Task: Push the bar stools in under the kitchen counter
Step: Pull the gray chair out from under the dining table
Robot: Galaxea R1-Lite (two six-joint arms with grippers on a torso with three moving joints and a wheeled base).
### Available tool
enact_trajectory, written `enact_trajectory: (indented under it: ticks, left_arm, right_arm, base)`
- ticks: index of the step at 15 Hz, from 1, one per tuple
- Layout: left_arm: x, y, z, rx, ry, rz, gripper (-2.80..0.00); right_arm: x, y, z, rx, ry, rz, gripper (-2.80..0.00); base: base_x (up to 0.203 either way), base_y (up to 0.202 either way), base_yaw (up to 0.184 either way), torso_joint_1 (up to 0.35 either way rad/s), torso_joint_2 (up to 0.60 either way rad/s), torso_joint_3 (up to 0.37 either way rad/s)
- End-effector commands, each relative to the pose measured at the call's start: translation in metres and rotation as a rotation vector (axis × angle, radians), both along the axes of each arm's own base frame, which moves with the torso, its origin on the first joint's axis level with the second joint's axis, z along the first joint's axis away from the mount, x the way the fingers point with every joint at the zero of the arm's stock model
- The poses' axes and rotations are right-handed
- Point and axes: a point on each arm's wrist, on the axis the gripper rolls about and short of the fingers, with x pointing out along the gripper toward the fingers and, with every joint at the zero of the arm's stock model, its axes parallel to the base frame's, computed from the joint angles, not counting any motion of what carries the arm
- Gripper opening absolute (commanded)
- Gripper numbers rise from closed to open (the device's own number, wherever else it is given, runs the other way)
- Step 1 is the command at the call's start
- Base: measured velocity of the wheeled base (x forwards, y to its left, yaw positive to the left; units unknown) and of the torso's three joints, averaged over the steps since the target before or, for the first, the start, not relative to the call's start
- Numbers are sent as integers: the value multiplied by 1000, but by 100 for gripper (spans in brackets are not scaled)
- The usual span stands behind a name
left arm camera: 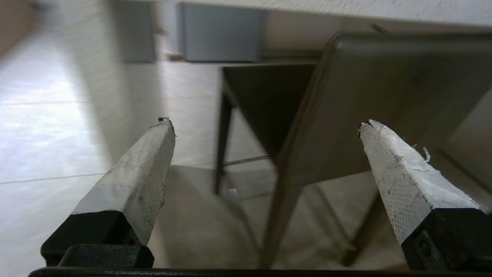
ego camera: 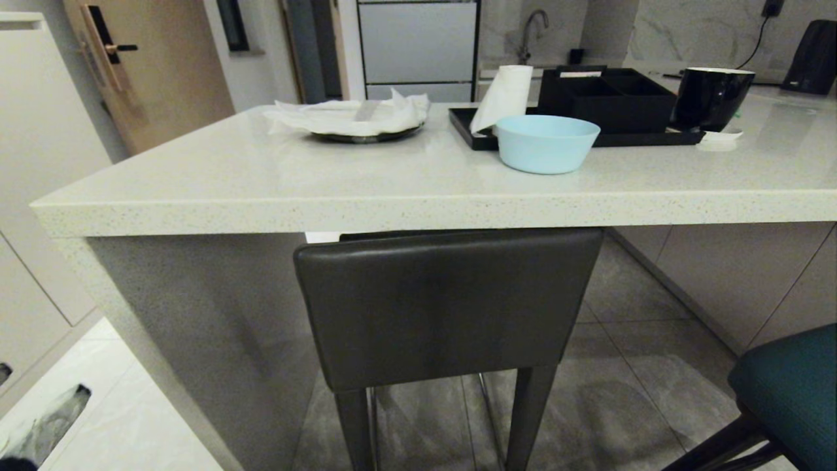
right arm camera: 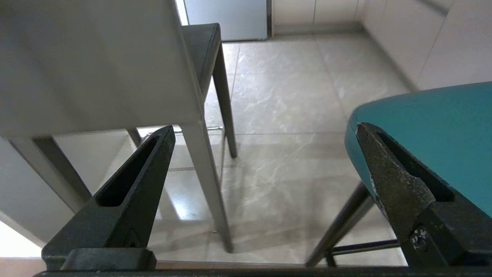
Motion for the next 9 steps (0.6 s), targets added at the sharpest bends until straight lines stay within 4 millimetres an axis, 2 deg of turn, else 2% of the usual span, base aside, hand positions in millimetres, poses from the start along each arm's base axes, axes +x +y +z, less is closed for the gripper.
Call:
enact_trajectory:
  ticks: [1, 4, 6, 9]
  left_arm:
    - [59, -9, 0, -14, 96, -77, 0]
    - [91, -18, -18, -34, 118, -252, 0]
    - [116, -21, -34, -36, 176, -286, 0]
    - [147, -22, -57, -39, 170, -298, 0]
  right_arm:
    - [36, 0, 13, 22, 133, 11, 0]
    - [74, 1, 21, 45, 166, 19, 0]
    - [98, 1, 22, 53, 196, 18, 0]
    - [130, 1, 24, 58, 181, 28, 0]
  base:
    - [0, 0, 0, 0, 0, 0]
    - [0, 0, 0, 0, 0, 0]
    - [0, 0, 0, 0, 0, 0]
    - [0, 0, 0, 0, 0, 0]
